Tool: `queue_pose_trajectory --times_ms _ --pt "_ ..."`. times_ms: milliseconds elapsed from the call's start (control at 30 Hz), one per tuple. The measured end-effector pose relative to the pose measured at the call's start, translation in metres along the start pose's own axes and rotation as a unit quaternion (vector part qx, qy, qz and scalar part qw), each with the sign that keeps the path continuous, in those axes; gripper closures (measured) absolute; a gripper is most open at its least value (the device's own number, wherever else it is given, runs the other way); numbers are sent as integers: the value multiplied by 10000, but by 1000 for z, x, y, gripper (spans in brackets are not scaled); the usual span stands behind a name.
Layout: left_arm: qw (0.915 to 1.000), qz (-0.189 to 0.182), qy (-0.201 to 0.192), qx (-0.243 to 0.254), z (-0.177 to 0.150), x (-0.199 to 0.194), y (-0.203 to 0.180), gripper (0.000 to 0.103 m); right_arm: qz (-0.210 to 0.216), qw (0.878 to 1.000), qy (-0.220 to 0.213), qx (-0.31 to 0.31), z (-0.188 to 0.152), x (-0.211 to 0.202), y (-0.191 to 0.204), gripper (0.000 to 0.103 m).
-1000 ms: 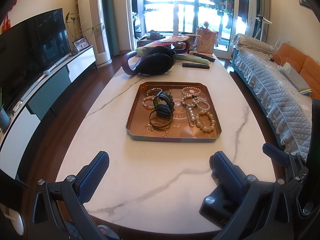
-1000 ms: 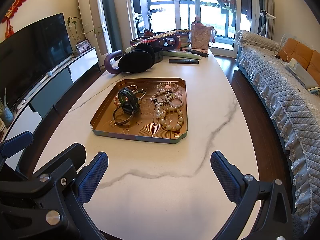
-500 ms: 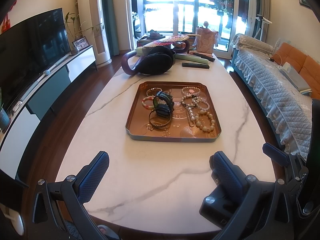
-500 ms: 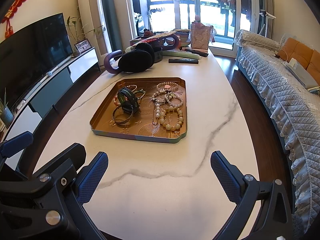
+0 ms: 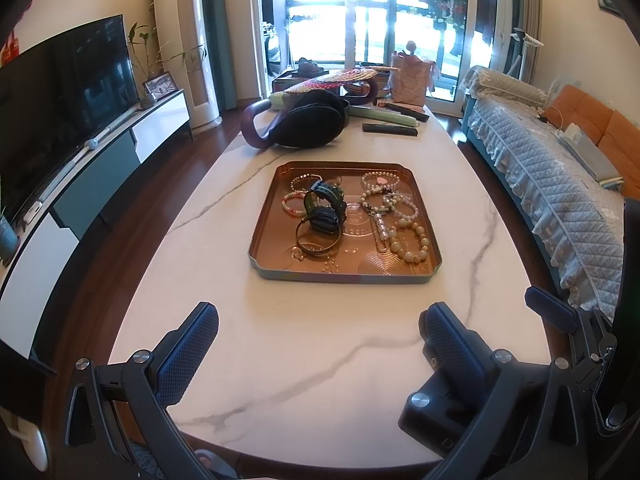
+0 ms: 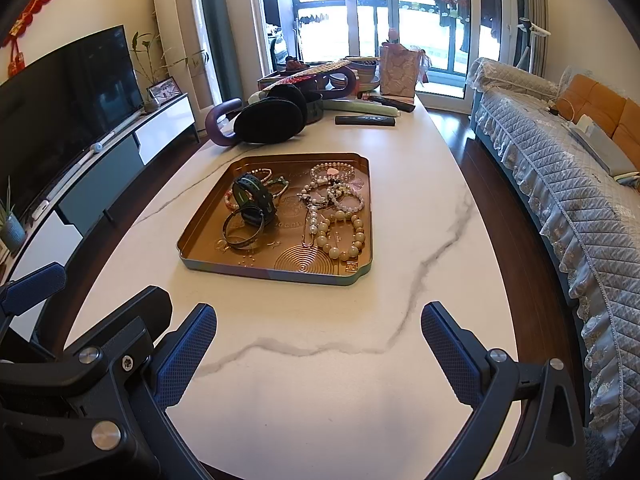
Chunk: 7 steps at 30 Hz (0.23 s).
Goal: Organize jewelry
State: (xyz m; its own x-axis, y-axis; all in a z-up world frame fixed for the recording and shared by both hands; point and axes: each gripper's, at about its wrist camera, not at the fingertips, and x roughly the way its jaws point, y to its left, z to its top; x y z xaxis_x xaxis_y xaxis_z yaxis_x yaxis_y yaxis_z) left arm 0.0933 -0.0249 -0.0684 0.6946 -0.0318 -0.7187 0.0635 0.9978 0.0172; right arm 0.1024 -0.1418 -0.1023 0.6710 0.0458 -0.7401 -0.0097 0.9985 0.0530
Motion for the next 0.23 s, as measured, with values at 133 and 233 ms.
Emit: queue_pose_trajectory --times_ms 133,233 --pt "10000 25 -41 11 0 -1 0 0 10 10000 -7 3 1 0 0 1" --pt "9999 59 -124 65 -2 -2 -5 0 -14 10000 -31 -9 0 0 0 1"
